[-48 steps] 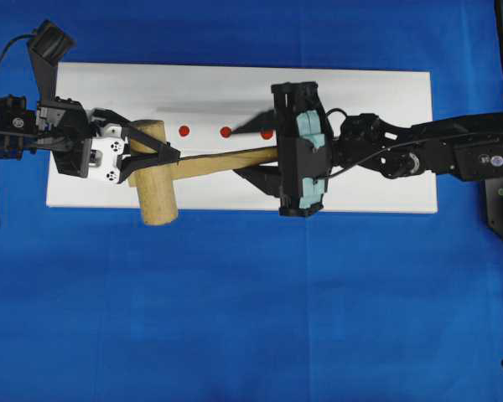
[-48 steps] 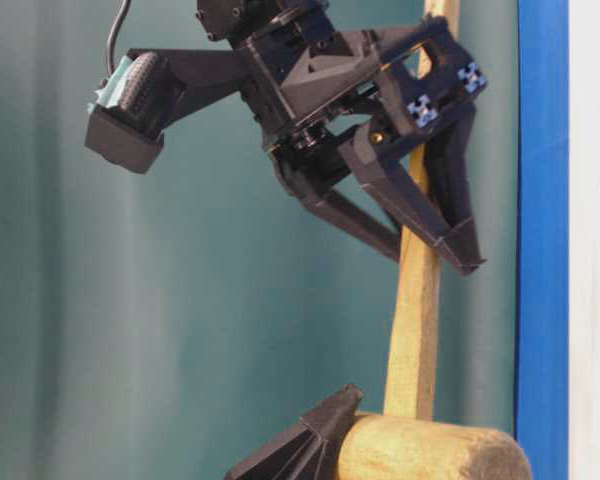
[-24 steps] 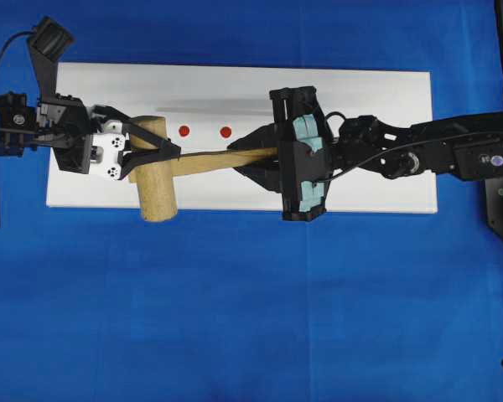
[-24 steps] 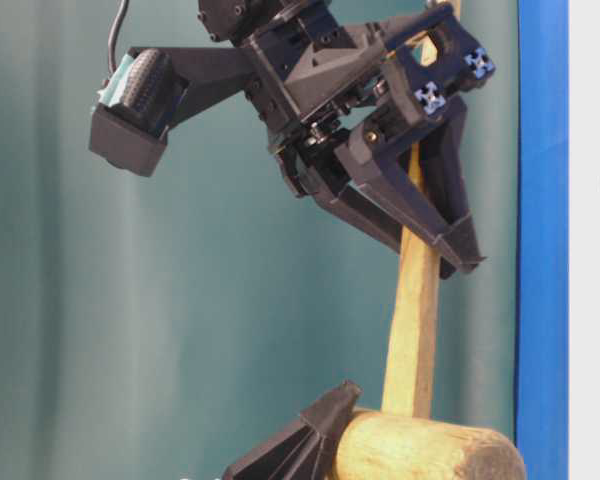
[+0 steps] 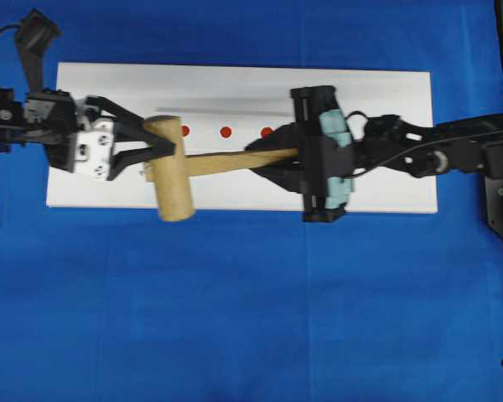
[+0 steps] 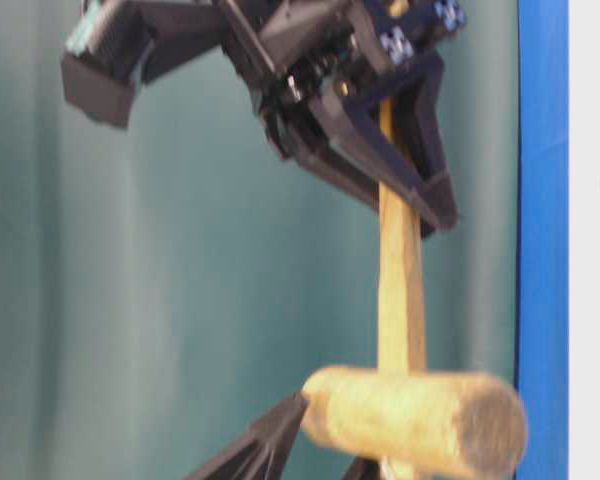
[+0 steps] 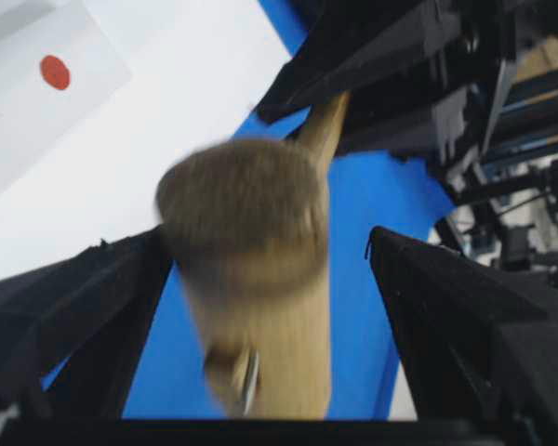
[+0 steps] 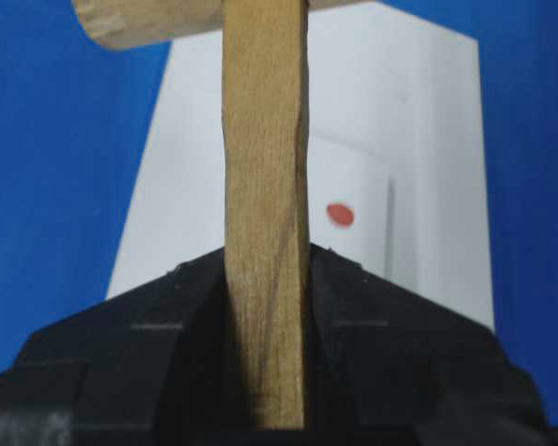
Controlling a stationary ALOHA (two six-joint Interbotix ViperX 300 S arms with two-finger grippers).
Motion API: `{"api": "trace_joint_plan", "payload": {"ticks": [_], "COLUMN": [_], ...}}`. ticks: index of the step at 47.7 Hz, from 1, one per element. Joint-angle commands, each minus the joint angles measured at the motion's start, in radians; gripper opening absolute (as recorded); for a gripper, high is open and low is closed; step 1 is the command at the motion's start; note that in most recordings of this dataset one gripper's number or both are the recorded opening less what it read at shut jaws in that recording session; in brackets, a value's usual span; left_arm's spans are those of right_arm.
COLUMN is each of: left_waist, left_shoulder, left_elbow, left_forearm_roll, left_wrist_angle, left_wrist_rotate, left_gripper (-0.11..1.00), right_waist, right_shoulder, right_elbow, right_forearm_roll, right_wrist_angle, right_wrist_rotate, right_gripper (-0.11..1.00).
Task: Hit the mark with a hammer.
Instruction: 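Open the left gripper and withdraw it to the left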
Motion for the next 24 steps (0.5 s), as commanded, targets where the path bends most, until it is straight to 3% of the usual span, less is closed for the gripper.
{"api": "trace_joint_plan", "payload": {"ticks": [1, 7, 13, 19, 24], "left_waist": [0.002, 0.002, 0.002, 0.005, 0.012], "left_shoulder": [-0.055, -0.123, -0.184, -0.222, -0.242], "left_elbow": [0.012, 0.055, 0.086, 0.1, 0.109], "left_forearm_roll": [0.005, 0.005, 0.006, 0.008, 0.008], "left_wrist_angle": [-0.005, -0.003, 0.025, 0.094, 0.137], "left_wrist_rotate": [0.021, 0.078, 0.187, 0.337, 0.506], "left_gripper": [0.82, 0.82, 0.82, 0.82, 0.81], "right_waist": [-0.003, -0.003, -0.003, -0.003, -0.003], "right_shoulder": [-0.064, -0.121, -0.155, -0.169, -0.169], "right_elbow": [0.023, 0.077, 0.101, 0.11, 0.109], "right_forearm_roll": [0.015, 0.032, 0.049, 0.064, 0.078], "right_wrist_angle": [-0.008, -0.008, -0.009, -0.009, -0.009], "right_wrist_rotate": [0.003, 0.003, 0.003, 0.005, 0.005], "right_gripper": [0.08, 0.08, 0.08, 0.08, 0.08]}}
